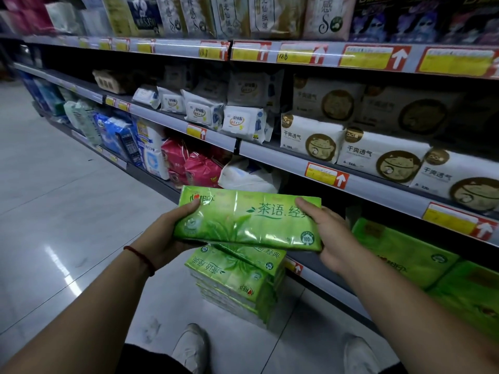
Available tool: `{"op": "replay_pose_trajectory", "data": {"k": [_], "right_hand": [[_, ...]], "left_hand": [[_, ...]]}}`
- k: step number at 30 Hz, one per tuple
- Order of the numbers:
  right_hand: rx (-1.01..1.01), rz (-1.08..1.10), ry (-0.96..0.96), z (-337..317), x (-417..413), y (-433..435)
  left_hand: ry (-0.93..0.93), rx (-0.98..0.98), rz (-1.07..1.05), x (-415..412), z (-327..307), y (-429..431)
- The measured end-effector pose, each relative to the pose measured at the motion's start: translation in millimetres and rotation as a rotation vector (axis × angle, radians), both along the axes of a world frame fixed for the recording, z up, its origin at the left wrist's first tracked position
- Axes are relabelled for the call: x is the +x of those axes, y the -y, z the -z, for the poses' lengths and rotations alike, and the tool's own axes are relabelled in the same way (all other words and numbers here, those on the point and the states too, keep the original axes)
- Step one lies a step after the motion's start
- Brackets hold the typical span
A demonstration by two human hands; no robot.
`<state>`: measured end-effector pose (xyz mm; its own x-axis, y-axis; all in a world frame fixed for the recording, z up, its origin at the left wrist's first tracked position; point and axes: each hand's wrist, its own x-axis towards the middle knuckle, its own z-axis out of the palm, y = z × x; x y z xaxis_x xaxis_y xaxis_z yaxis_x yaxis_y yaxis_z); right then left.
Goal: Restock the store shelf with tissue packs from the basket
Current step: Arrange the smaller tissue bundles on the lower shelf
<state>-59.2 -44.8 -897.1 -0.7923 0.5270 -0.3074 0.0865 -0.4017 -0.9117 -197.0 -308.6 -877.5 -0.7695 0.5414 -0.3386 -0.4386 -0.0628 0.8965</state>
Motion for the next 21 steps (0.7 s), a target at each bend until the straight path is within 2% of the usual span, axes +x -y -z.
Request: {"op": "replay_pose_trajectory", "data": {"k": [3, 5, 7, 9, 11, 15, 18, 21], "right_hand": [[-0.021, 0.041, -0.001, 2, 1, -2], [-0.107, 0.068, -0.033, 0, 2, 0], [-0.196, 0.051, -0.049, -3, 0, 3], [-0.257, -0.007, -0.065, -6, -1, 10], [-0.264, -0.11, -0.085, -7, -1, 18], [-0.095, -0.298, 0.046, -4, 1, 27], [0.077, -0.346, 0.179, 3, 5, 23], [0.029, -0.315, 0.169, 11, 5, 24]], "left_hand": [[0.053, 0.122, -0.065, -1, 3, -4], [0.131, 0.278, -0.135, -4, 6, -7], [0.192, 0.332, -0.149, -1, 10, -15], [0.196, 0.235, -0.031, 13, 12, -33], [0.124, 0.128, 0.055, 29, 14, -54], [0.097, 0.1, 0.005, 27, 21, -69], [0.032, 0.026, 0.078, 12, 24, -60], [0.045, -0.01, 0.216, 10, 20, -53]]}}
